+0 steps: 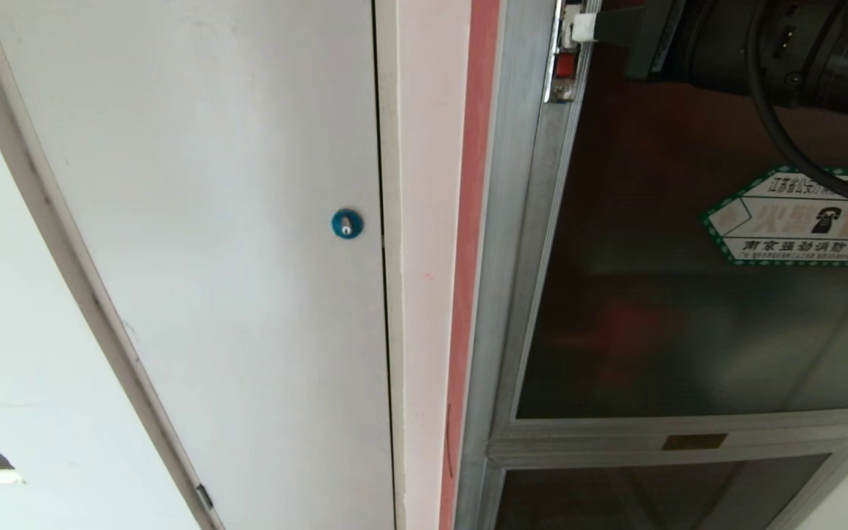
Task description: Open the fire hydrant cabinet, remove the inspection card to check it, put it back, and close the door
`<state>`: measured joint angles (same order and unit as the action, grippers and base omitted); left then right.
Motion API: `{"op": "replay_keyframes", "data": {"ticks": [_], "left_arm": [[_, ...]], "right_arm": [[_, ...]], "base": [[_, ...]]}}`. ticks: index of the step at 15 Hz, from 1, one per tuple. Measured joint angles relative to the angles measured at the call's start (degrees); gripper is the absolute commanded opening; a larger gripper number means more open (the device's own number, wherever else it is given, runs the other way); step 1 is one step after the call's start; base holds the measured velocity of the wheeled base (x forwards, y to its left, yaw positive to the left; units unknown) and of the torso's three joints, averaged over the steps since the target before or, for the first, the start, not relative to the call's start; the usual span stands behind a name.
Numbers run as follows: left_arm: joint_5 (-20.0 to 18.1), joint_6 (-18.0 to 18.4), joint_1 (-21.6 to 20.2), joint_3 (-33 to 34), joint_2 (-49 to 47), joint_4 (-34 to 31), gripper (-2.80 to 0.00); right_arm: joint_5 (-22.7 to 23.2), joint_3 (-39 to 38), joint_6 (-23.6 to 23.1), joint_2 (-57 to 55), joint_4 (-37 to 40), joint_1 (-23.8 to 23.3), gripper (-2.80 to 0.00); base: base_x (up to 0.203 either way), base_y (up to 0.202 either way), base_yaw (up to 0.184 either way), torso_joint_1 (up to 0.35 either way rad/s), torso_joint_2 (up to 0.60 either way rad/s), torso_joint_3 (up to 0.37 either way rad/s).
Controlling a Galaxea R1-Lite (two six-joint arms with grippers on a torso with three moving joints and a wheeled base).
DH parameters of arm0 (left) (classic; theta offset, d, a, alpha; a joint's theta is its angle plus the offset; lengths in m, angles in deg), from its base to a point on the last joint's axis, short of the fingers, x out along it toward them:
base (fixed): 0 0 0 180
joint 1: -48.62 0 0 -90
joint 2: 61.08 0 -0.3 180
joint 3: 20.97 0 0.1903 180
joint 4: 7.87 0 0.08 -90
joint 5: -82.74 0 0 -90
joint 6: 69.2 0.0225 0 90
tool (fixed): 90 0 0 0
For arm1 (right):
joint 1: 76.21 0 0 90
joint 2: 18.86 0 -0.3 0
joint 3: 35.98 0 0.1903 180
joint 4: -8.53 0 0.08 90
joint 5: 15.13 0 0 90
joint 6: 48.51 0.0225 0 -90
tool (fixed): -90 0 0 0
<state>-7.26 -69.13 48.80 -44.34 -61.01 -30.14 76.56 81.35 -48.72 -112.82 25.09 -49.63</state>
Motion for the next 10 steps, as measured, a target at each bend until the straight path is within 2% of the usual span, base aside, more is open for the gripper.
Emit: {"op": "replay_keyframes", "data": {"ticks": [6,10], "left_arm": [[0.00,0.02,0.00,0.00,0.00,0.00,-2.80],[0.00,0.01,0.00,0.00,0.00,0.02,-2.80]], "right_arm": [[-2.04,0.22,-0.89,-0.58,1.13,0.74,-2.80],[-4.44,0.46,-3.36,-1.26,1.22,1.05,-2.80]], "base": [[0.000,0.000,0.000,0.000,0.00,0.000],[0.000,0.000,0.000,0.000,0.00,0.000]]}}
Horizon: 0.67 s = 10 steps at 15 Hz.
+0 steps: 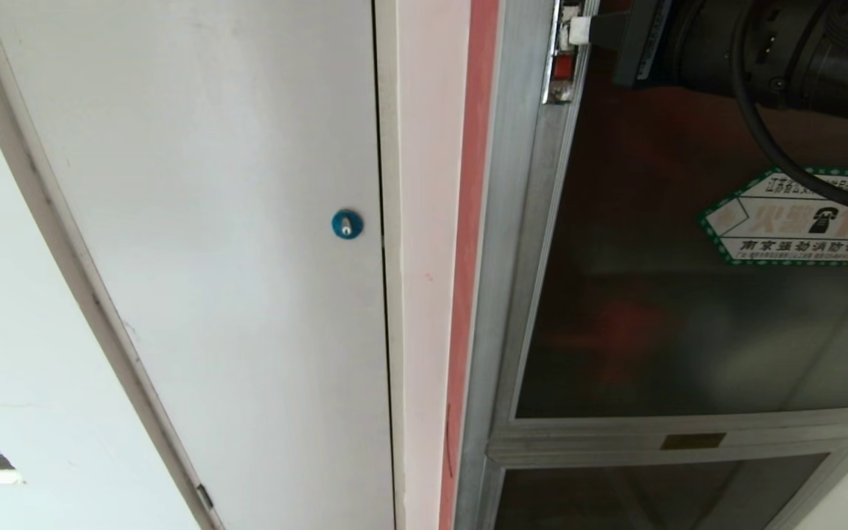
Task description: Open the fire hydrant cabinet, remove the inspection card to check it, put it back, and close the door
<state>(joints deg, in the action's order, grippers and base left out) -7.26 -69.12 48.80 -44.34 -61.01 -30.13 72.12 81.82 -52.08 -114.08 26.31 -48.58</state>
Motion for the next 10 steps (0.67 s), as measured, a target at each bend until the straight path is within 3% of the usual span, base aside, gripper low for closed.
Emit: {"op": "replay_keyframes", "data": {"ticks": [10], "left_arm": [[0.00,-0.01,0.00,0.00,0.00,0.01,-2.80]], "right_arm": [[-2.90,0.48,-0.97,-1.09,0.00,0.23,-2.80]], "base": [[0.000,0.000,0.000,0.000,0.00,0.000]]}}
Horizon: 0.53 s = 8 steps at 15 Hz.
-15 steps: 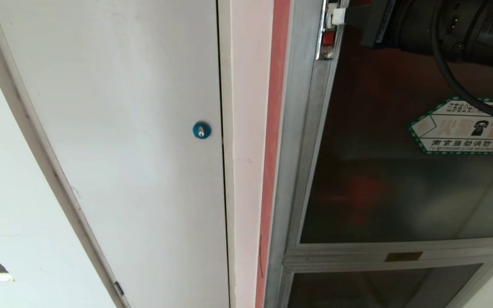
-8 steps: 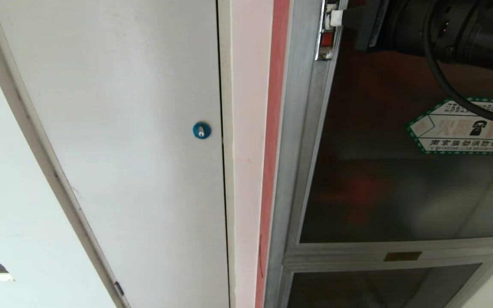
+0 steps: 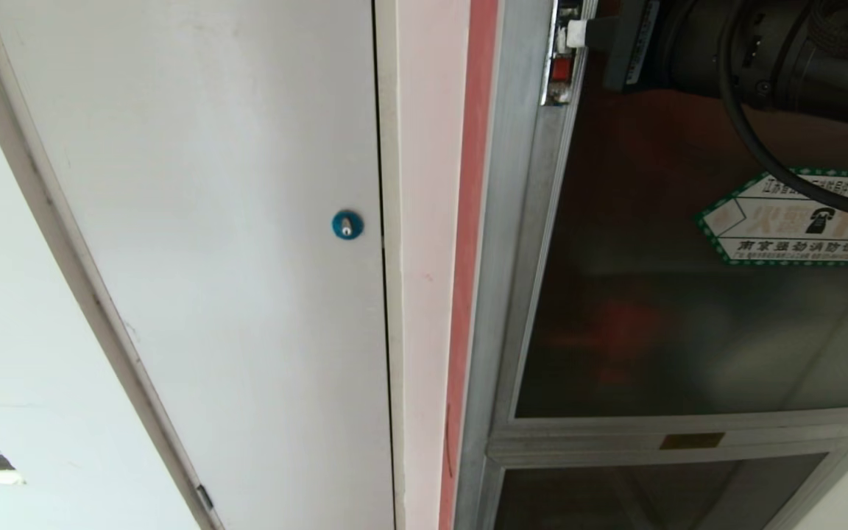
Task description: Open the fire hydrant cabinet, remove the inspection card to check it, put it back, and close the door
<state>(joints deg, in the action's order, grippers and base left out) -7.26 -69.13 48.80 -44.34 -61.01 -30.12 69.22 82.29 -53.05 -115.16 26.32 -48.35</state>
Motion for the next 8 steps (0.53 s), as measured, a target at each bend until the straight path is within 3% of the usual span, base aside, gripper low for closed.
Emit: {"op": "replay_keyframes", "data": {"ticks": [8], "left_arm": [[0.00,0.02,0.00,0.00,0.00,-0.01,-2.80]], "right_arm": [[0.67,-1.53,0.48,1.62,-0.35,0.52,-2.80]], "base": [[0.000,0.000,0.000,0.000,0.00,0.000]]}}
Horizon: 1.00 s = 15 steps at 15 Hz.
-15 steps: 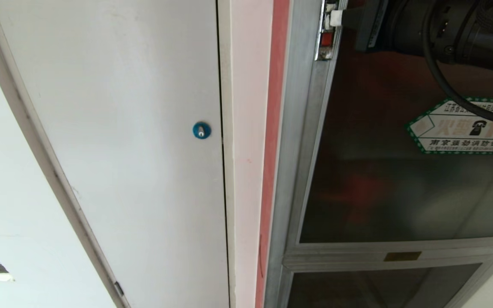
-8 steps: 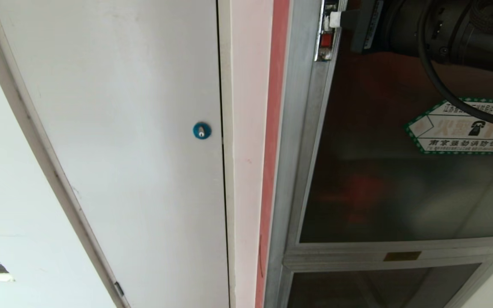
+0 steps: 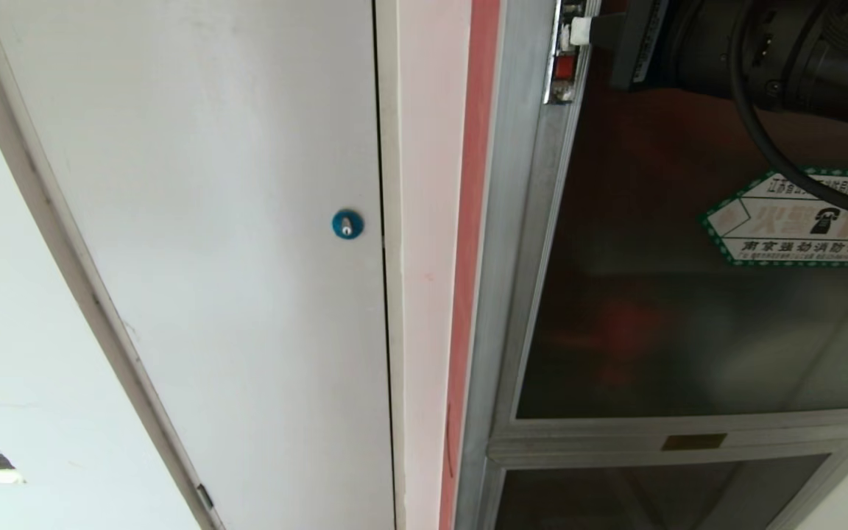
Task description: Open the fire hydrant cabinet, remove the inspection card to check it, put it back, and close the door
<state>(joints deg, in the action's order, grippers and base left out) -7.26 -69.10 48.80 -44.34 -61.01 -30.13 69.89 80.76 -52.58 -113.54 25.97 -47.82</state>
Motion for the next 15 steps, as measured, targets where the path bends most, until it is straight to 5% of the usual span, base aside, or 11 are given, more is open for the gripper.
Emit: {"op": "replay_keyframes", "data": {"ticks": [15], "left_arm": [[0.00,0.00,0.00,0.00,0.00,0.01,-2.80]], "right_arm": [[3.35,-4.69,4.99,6.69,-1.24,1.34,-2.80]], "base": [[0.000,0.000,0.000,0.000,0.00,0.000]]}}
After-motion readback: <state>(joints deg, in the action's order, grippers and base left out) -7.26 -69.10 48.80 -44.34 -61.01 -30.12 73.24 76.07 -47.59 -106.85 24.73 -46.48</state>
